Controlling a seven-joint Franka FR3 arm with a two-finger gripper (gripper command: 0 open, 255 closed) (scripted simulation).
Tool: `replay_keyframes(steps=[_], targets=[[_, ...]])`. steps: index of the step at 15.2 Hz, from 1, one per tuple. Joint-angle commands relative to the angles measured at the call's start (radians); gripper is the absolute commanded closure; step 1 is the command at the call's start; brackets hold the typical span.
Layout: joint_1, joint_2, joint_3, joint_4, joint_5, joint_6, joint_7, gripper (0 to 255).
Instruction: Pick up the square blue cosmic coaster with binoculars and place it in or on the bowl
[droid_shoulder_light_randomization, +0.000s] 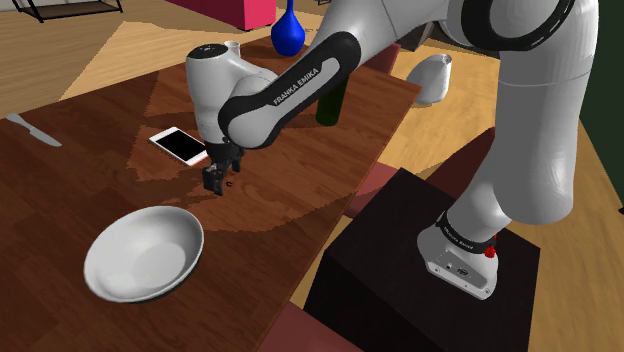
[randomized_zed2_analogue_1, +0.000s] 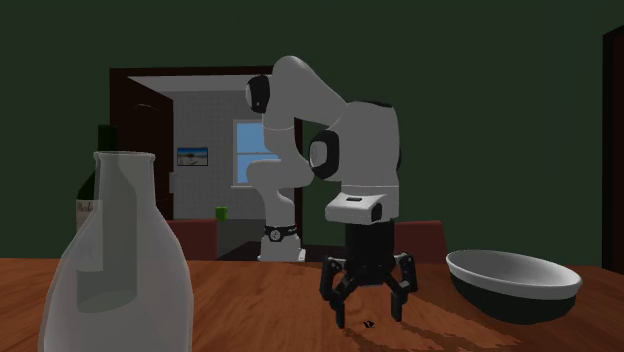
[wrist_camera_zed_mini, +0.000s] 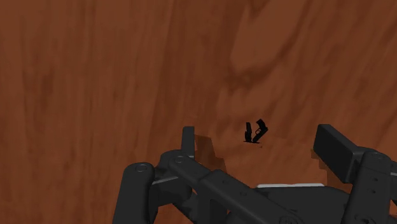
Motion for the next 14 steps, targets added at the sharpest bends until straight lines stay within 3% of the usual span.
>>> replay_keyframes(steps=[1,3,4,14], targets=[[0.000,0.001,0.000,0.000,0.000,0.001,0.000,0],[0.000,0.001,0.000,0.000,0.000,0.001,0.000,0],[0.000,0.001,0.000,0.001,0.000,0.001,0.000,255],[-0.002,-0.008,0.003,0.002,0.003,-0.009,-0.002,255]])
